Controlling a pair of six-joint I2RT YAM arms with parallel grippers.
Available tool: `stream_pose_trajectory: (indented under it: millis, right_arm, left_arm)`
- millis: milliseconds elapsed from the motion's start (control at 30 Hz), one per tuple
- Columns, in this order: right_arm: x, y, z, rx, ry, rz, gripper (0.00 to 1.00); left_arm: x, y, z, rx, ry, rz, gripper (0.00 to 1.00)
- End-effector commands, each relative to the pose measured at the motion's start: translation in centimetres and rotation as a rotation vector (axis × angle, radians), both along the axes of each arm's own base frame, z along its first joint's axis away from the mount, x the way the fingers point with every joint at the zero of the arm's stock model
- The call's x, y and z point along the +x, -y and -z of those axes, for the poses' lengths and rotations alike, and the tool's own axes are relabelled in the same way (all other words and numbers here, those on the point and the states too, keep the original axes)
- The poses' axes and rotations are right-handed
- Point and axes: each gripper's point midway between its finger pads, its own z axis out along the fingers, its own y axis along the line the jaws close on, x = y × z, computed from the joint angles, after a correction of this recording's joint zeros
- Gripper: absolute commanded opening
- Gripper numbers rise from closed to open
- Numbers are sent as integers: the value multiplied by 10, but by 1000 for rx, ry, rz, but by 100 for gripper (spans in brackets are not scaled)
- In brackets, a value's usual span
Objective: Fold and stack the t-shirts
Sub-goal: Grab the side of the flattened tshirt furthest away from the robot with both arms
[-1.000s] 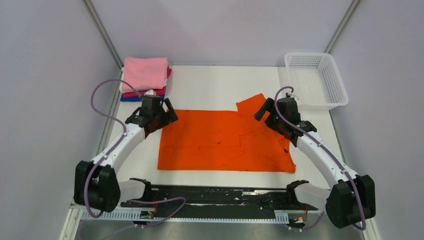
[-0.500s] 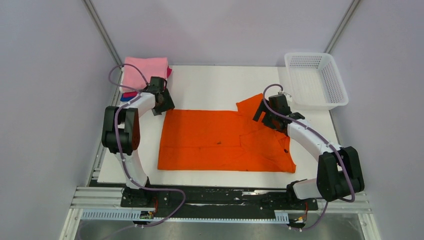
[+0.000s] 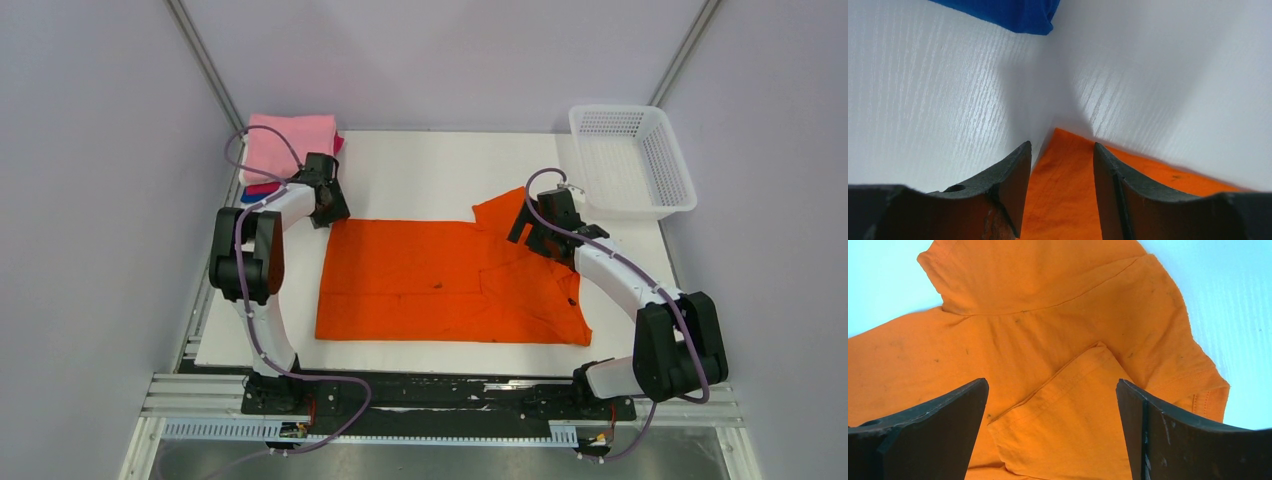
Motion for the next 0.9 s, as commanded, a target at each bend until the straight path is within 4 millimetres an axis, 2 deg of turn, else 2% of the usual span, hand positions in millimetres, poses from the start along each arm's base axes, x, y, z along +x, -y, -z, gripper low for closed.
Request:
stream_pose_trajectory:
  millis: [0, 200, 333, 400, 500, 600, 633, 800, 867]
  right_arm:
    - [14, 6, -11, -25, 51, 17, 100]
    - [15, 8, -13, -37, 61, 27, 100]
    - [15, 12, -15, -48, 69, 37, 100]
    - [18, 13, -17, -54, 74, 42, 100]
    - [24, 14, -22, -66, 89, 51, 100]
    - [43, 9, -31, -67, 101, 29, 100]
    - [51, 7, -31, -69, 98, 21, 100]
    - [112, -6, -32, -110, 97, -1, 98]
    - [134, -8, -22, -137, 63, 4, 95]
  left_arm:
    - [1, 0, 3, 58, -7, 20, 55]
    - [3, 5, 6, 85, -14, 27, 50]
    - [1, 7, 10, 102, -30, 38, 42]
    - [-2, 10, 13, 108, -41, 45, 37]
    - [-6, 10, 21, 115, -64, 47, 23]
    - [-7, 9, 23, 123, -72, 43, 9]
    - [-7, 9, 22, 123, -70, 44, 1]
    - [0, 13, 11, 112, -29, 64, 0]
    - [1, 15, 6, 110, -14, 68, 0]
